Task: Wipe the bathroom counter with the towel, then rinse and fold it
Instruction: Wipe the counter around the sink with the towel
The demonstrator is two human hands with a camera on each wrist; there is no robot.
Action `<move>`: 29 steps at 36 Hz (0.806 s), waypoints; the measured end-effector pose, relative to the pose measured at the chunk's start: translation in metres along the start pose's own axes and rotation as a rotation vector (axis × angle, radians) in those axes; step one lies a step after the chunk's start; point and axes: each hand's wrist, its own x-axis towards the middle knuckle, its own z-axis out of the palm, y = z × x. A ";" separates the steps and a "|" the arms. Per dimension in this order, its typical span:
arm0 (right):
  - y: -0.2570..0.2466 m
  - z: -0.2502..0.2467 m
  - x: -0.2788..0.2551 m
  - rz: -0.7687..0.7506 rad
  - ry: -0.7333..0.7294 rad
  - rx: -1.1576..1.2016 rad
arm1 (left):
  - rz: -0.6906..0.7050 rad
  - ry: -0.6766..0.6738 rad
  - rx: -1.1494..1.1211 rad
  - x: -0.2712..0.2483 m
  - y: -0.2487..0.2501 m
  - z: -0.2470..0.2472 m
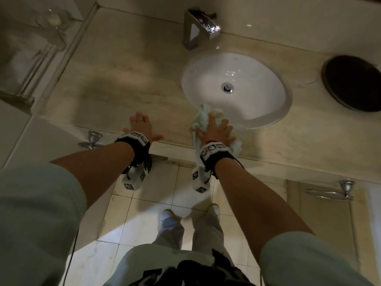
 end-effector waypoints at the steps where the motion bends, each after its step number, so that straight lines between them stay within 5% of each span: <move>1: -0.005 0.003 -0.001 -0.023 -0.002 -0.010 | -0.002 -0.003 0.011 0.001 0.000 0.000; 11: 0.029 -0.009 0.003 -0.151 -0.004 -0.035 | 0.020 0.027 0.074 0.005 -0.002 0.000; 21: 0.120 -0.037 0.009 0.160 0.164 -0.003 | 0.029 0.063 0.091 0.006 -0.003 0.001; 29: 0.109 -0.032 0.005 0.213 0.178 -0.018 | 0.036 0.052 0.102 0.018 -0.007 0.005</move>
